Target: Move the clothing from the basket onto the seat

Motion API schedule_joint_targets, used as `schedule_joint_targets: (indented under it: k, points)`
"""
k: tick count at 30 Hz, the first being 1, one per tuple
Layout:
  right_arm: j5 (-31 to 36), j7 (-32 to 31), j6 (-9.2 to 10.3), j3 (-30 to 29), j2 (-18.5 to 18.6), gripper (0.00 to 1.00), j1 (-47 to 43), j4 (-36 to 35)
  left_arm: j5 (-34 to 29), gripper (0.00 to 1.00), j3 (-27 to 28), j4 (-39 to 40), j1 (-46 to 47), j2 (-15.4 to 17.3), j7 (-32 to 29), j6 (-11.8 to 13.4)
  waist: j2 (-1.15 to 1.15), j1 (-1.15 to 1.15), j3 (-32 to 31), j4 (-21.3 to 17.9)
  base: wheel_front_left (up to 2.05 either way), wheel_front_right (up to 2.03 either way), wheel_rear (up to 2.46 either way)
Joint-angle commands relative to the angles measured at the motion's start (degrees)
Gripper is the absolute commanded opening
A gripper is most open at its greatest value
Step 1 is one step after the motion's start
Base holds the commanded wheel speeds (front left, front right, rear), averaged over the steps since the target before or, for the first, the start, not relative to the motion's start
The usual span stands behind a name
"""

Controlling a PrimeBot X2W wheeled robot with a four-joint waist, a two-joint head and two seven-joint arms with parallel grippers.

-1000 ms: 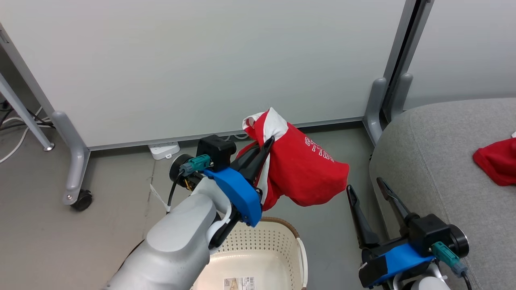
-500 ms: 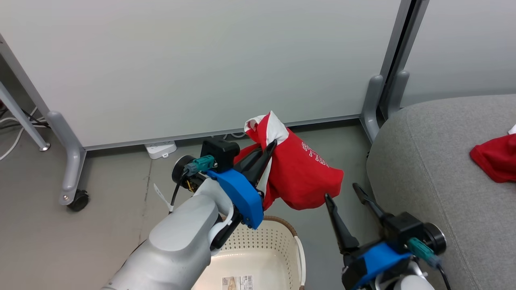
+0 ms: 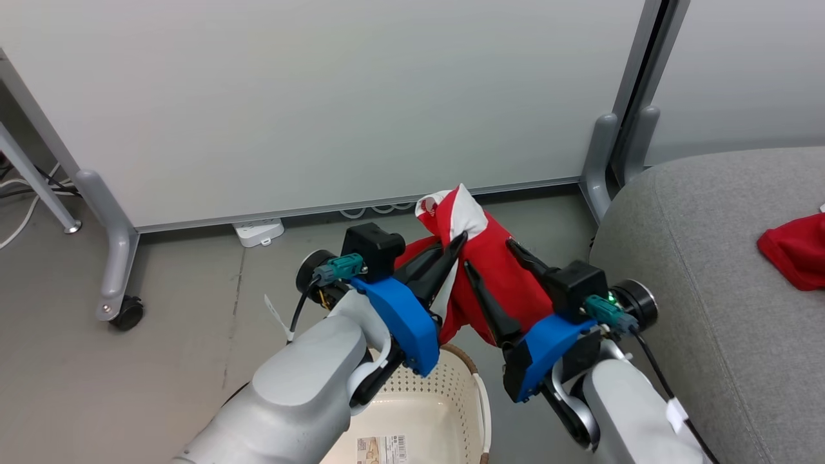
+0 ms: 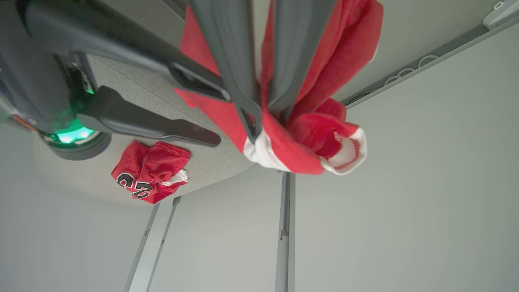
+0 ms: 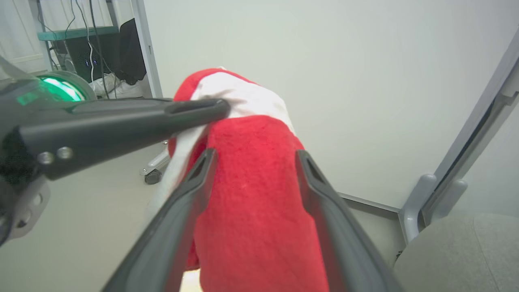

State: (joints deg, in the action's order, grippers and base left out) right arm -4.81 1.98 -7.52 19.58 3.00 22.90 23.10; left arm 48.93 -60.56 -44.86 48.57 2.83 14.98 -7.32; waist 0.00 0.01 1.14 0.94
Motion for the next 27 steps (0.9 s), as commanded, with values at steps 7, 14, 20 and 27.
schedule_joint_targets:
  k: [7,14,20,27]
  points:
    - [-2.5,-0.26,0.06,3.84,1.19,1.0,5.53,8.67,1.56,0.0,-2.3,1.72,0.87,0.1,0.27,-0.22,0.0,-0.01,-0.15,0.93,0.0,0.0,0.0]
    - [-3.25,0.76,0.06,5.7,1.15,0.81,7.85,16.72,3.4,0.0,-3.85,2.99,0.5,0.12,0.29,-0.22,0.0,-0.01,-0.88,1.43,0.0,0.0,0.0]
    - [-5.01,2.09,0.06,7.65,0.74,0.0,9.22,20.92,3.75,0.0,-3.97,2.79,0.72,0.12,0.3,-0.22,0.0,-0.01,-1.34,1.18,0.0,0.0,0.0]
    - [-6.24,4.04,0.06,9.05,0.54,0.0,10.42,23.51,3.43,0.0,-3.62,2.41,0.37,0.12,0.3,-0.22,0.0,-0.01,-1.64,0.34,0.0,0.0,0.0]
